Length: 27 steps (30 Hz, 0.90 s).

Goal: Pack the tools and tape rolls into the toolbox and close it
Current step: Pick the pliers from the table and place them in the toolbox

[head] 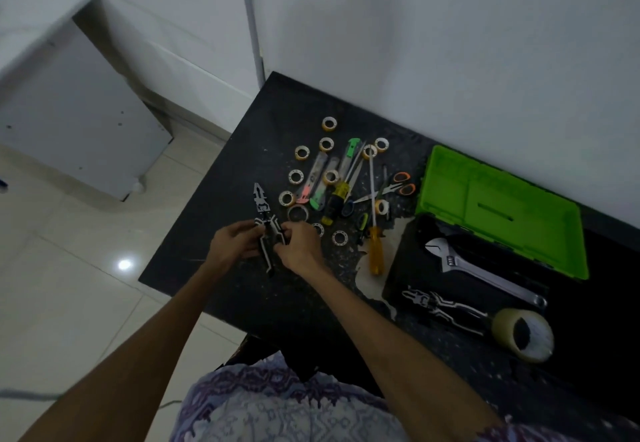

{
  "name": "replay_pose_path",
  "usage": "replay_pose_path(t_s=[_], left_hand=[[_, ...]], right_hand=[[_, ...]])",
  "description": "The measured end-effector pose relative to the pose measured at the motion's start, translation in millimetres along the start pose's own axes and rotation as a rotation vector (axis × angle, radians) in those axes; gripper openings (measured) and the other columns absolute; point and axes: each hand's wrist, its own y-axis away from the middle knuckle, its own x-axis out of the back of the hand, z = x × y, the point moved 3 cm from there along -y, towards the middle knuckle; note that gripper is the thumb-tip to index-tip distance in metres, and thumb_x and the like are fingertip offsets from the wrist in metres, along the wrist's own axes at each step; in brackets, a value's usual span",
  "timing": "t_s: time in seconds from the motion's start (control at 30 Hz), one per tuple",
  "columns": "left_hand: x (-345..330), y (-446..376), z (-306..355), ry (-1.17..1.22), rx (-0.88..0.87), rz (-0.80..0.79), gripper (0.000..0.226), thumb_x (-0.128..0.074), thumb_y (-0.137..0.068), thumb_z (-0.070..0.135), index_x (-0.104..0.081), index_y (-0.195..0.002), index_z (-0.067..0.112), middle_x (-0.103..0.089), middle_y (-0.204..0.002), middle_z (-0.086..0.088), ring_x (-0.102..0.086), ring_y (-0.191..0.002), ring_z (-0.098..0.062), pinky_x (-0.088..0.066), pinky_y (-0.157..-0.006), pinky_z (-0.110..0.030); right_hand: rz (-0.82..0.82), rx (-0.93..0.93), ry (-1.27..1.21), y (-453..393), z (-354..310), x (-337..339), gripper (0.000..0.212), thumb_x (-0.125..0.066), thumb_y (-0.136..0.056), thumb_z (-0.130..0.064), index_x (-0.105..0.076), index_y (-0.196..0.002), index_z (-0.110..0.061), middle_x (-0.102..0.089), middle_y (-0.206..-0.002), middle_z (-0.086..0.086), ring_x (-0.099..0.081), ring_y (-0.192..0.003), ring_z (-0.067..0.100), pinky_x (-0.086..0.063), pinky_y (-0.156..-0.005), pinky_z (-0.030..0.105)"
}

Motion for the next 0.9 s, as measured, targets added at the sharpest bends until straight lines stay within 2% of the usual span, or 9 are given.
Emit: replay_pose_path(t_s=[0.1, 0.27, 0.4, 0.5, 0.6, 0.67, 0.73, 0.83, 0.9], left_hand=[[-20.7, 18.2, 5.9, 0.063, 0.021, -0.058, 0.027, -0.061, -0.091, 0.011, -0.064, -0.117, 0.0, -0.071, -0.089, -0.009, -0.072, -0.071, -0.018, -0.06, -0.061, -0.026], [-65.0, 52.5, 10.0, 0.025, -0.059, -0.117, 0.021, -0.055, -0.094, 0.002, -0.062, -0.11, -0.009, -0.069, -0.096, -0.019, -0.071, -0.065, -0.009, -0.056, -0.058, -0.018], [-126.0, 81.6, 9.3, 0.043, -0.096, -0.122, 0.014, -0.054, -0.094, -0.001, -0.063, -0.102, -0.007, -0.067, -0.092, -0.014, -0.068, -0.061, -0.003, -0.054, -0.055, -0.015], [-173.3, 100.5, 6.9, 0.097, -0.079, -0.163, 0.02, -0.057, -0.093, 0.001, -0.059, -0.11, -0.009, -0.066, -0.103, -0.023, -0.069, -0.069, -0.014, -0.057, -0.057, -0.021], [-216.5, 116.2, 3.2, 0.129, -0.05, -0.21, 0.03, -0.059, -0.093, 0.004, -0.052, -0.12, -0.007, -0.066, -0.099, -0.017, -0.07, -0.065, -0.012, -0.057, -0.056, -0.024], [-243.6, 127.7, 2.3, 0.154, -0.033, -0.241, 0.018, -0.059, -0.092, 0.005, -0.057, -0.109, -0.002, -0.065, -0.098, -0.016, -0.07, -0.062, -0.011, -0.057, -0.056, -0.023], [-268.5, 139.2, 1.3, 0.17, -0.031, -0.26, 0.018, -0.061, -0.092, 0.007, -0.059, -0.107, -0.001, -0.066, -0.103, -0.02, -0.07, -0.071, -0.017, -0.058, -0.059, -0.024], [-298.9, 149.8, -3.1, 0.124, -0.061, -0.256, 0.039, -0.065, -0.09, 0.012, -0.053, -0.124, -0.004, -0.066, -0.115, -0.021, -0.068, -0.091, -0.026, -0.06, -0.069, -0.027], [-311.9, 156.5, -2.8, 0.082, -0.094, -0.257, 0.037, -0.065, -0.09, 0.012, -0.053, -0.122, -0.003, -0.068, -0.111, -0.018, -0.068, -0.088, -0.023, -0.059, -0.067, -0.024]], right_hand=[[0.006, 0.048, -0.001, 17.5, 13.2, 20.3, 0.025, -0.071, -0.08, -0.009, -0.073, -0.105, -0.009, -0.068, -0.084, 0.001, -0.064, -0.086, 0.022, -0.05, -0.072, 0.029], [0.056, 0.092, 0.007, 49.4, 40.8, 57.0, 0.027, -0.066, -0.086, -0.005, -0.074, -0.109, -0.017, -0.072, -0.099, 0.004, -0.065, -0.089, 0.017, -0.049, -0.072, 0.025], [0.152, 0.076, 0.074, 81.5, 78.3, 93.3, 0.024, -0.061, -0.091, -0.021, -0.069, -0.114, -0.016, -0.067, -0.102, 0.004, -0.063, -0.096, 0.022, -0.052, -0.076, 0.032], [0.175, 0.072, 0.112, 108.9, 105.1, 130.4, 0.04, -0.061, -0.089, -0.032, -0.063, -0.125, -0.016, -0.062, -0.118, 0.007, -0.059, -0.107, 0.028, -0.052, -0.087, 0.039], [0.202, 0.086, 0.141, 131.2, 132.7, 169.4, 0.036, -0.063, -0.084, -0.038, -0.067, -0.115, -0.021, -0.06, -0.103, 0.007, -0.061, -0.096, 0.03, -0.053, -0.076, 0.038], [0.189, 0.077, 0.174, 143.0, 150.4, 187.0, 0.041, -0.068, -0.079, -0.039, -0.066, -0.113, -0.016, -0.06, -0.105, 0.009, -0.06, -0.098, 0.031, -0.052, -0.078, 0.039], [0.202, 0.069, 0.216, 152.8, 168.3, 201.2, 0.048, -0.072, -0.076, -0.04, -0.064, -0.115, -0.014, -0.061, -0.112, 0.01, -0.059, -0.103, 0.031, -0.052, -0.081, 0.04], [0.249, 0.073, 0.189, 164.9, 191.5, 222.7, 0.046, -0.074, -0.073, -0.039, -0.066, -0.113, -0.017, -0.062, -0.106, 0.008, -0.061, -0.097, 0.029, -0.046, -0.072, 0.033], [0.267, 0.075, 0.164, 170.7, 202.0, 235.0, 0.044, -0.076, -0.071, -0.038, -0.068, -0.109, -0.018, -0.062, -0.099, 0.007, -0.061, -0.091, 0.028, -0.041, -0.067, 0.03]])
